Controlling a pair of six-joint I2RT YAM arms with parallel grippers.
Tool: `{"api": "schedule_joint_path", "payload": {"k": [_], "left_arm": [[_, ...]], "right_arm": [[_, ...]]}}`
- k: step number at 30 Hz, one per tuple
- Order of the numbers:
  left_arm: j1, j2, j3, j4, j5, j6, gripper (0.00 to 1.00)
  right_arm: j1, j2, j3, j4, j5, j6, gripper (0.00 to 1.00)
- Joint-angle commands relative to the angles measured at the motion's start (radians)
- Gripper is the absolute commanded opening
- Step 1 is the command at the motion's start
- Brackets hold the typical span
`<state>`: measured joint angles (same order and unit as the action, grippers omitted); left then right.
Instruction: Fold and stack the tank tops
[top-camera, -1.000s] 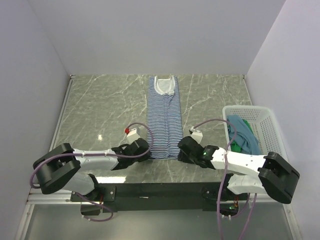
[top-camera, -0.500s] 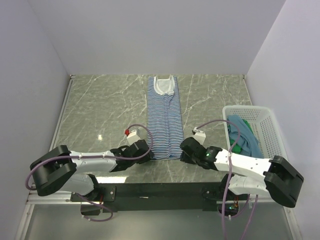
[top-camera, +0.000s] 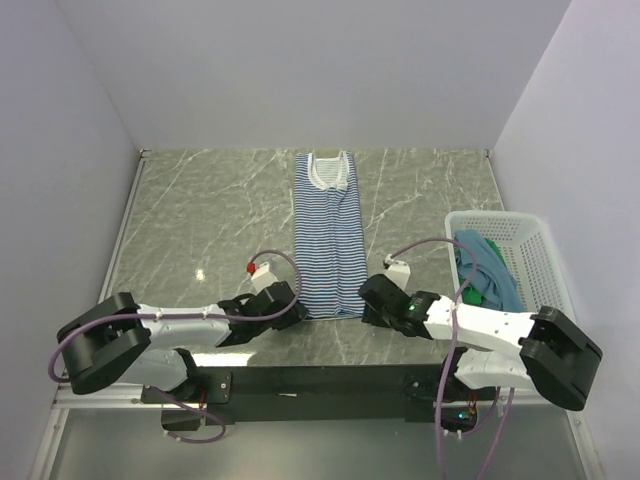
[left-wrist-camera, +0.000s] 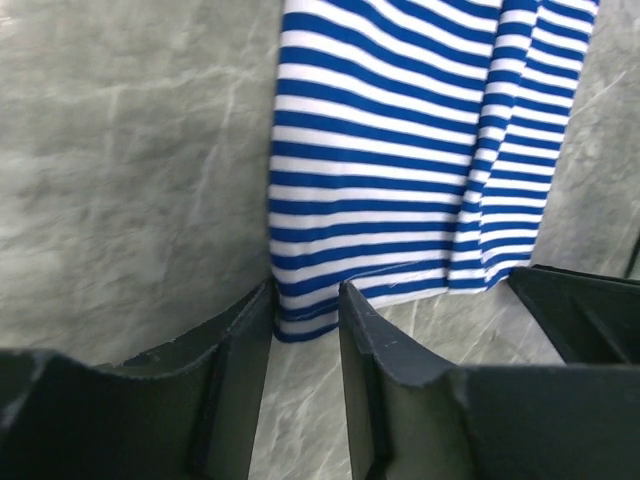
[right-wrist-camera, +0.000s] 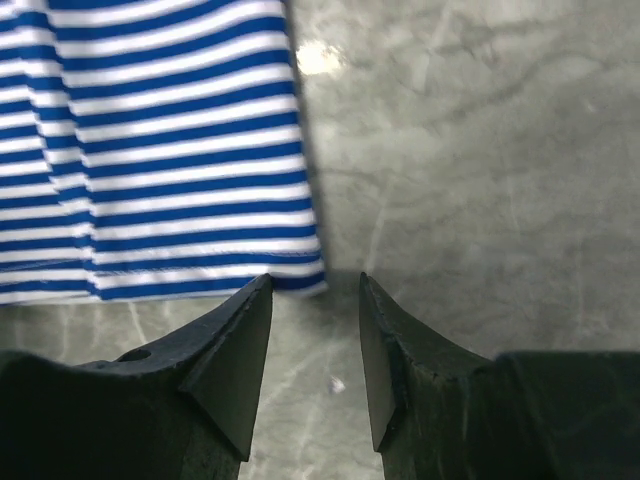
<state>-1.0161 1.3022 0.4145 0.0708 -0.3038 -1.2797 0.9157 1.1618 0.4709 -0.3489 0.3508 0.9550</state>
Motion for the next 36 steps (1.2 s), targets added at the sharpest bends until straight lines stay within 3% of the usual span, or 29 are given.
{"api": "schedule_joint_path", "payload": {"k": [1,8,12,18,19,21,28,36], "left_arm": [[-0.007,0.084,-0.045,-0.111,0.029,0.0,0.39],[-0.012,0.123,-0.056,-0.109,0.023,-0.013,0.35],[-0.016,0.131,-0.049,-0.12,0.014,-0.01,0.27],[-0.033,0.12,-0.026,-0.154,0.003,0.005,0.09],[-0.039,0.112,-0.022,-0.16,0.002,0.006,0.07],[-0.048,0.105,-0.01,-0.18,0.0,0.01,0.01],[-0.183,0.043,0.015,-0.281,-0.012,-0.056,0.01],[-0.409,-0.033,0.061,-0.453,-0.063,-0.279,0.01]], "right_arm": [[-0.012,0.025,0.023,0.048,0.031,-0.018,0.48],[-0.012,0.079,0.025,0.08,0.039,-0.022,0.47],[-0.014,0.093,0.015,0.096,0.03,-0.018,0.41],[-0.012,0.081,0.006,0.085,0.028,-0.033,0.2],[-0.011,0.081,0.011,0.082,0.03,-0.036,0.07],[-0.009,0.078,0.017,0.065,0.027,-0.041,0.0],[0.081,-0.097,-0.02,-0.054,0.034,0.031,0.0],[0.383,-0.257,-0.014,-0.275,0.109,0.298,0.0]]}}
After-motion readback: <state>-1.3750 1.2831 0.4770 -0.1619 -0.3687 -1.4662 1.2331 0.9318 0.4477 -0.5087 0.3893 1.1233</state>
